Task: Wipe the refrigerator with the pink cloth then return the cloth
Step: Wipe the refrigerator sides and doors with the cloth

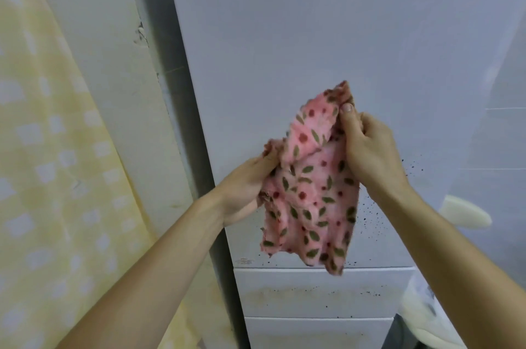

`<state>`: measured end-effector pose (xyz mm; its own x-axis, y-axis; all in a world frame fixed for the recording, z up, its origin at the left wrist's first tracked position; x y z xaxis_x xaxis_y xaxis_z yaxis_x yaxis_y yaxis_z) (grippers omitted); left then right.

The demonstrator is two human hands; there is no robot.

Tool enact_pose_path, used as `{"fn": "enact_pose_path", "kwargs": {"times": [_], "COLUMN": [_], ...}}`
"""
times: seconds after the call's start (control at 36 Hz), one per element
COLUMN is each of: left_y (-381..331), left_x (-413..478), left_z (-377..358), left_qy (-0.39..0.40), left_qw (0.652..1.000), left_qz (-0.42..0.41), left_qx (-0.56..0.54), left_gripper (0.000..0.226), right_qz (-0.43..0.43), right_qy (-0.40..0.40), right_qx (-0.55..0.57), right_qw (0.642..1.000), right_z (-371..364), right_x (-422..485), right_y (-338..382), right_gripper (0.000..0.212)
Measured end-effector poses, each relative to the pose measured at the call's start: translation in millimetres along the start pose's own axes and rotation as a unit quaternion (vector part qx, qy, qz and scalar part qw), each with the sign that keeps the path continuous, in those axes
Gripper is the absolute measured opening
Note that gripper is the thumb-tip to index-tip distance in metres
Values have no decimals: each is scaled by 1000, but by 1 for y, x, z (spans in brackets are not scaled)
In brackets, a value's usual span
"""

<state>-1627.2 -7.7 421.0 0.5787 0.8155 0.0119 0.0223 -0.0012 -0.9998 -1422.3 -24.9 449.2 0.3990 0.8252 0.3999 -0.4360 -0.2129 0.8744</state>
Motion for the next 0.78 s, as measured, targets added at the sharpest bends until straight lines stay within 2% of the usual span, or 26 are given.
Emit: {"fn": "enact_pose_path", "kwargs": {"times": [0.06, 0.11, 0.19, 0.28, 0.33, 0.39, 0.47, 0.53, 0.58, 0.64, 0.67, 0.72, 0.78], "left_y": [2, 3, 3, 2, -1, -1, -3, -6, -8, -11, -13, -19, -25], "left_x": [1, 3, 5, 4, 2, 1, -1, -1, -3, -6, -7, -11, -16], "left_z": [0, 1, 5, 8, 7, 6, 9, 15, 22, 25, 26, 26, 25], "left_qy": [8, 7, 2, 3, -5, -9, -20, -75, -144, -197, -205, -196, -191], "left_qw": [997, 993, 987, 985, 984, 983, 987, 991, 987, 980, 978, 979, 979], "left_qz": [17, 28, 42, 53, 60, 69, 78, 82, 61, 33, 23, -4, -44], "left_qx": [-77, -115, -154, -165, -169, -169, -138, -79, -43, -14, 13, 51, 60], "left_gripper": [57, 61, 69, 77, 77, 70, 50, 48, 71, 104, 108, 88, 51], "right_qz": [-89, -174, -260, -233, -212, -210, -196, -191, -192, -179, -169, -145, -106], "right_qy": [89, 166, 255, 265, 246, 237, 224, 208, 190, 189, 198, 214, 218], "right_qx": [24, 82, 160, 170, 211, 249, 243, 230, 233, 240, 248, 277, 279], "right_qw": [992, 967, 918, 920, 922, 915, 923, 931, 934, 935, 933, 926, 929], "right_z": [-3, -6, -6, -6, -6, -6, -6, -6, -5, -3, -2, -2, 0], "right_x": [-2, -6, -10, -10, -10, -11, -10, -9, -9, -10, -11, -12, -12], "right_y": [-5, -11, -21, -28, -26, -24, -22, -23, -25, -23, -21, -16, -13], "right_gripper": [54, 66, 60, 53, 58, 70, 66, 78, 88, 75, 67, 58, 53]}}
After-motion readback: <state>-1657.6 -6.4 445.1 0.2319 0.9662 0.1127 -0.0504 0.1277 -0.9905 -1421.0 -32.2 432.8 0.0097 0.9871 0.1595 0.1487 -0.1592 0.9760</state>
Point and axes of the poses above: each hand's wrist, its own x-axis towards the middle knuckle, its own z-axis out of the back of the hand, y = z × x, the point moved 1 cm from there along x, towards the middle knuckle, and after that the axes turned 1 degree about -x, right-handed, at the moved point
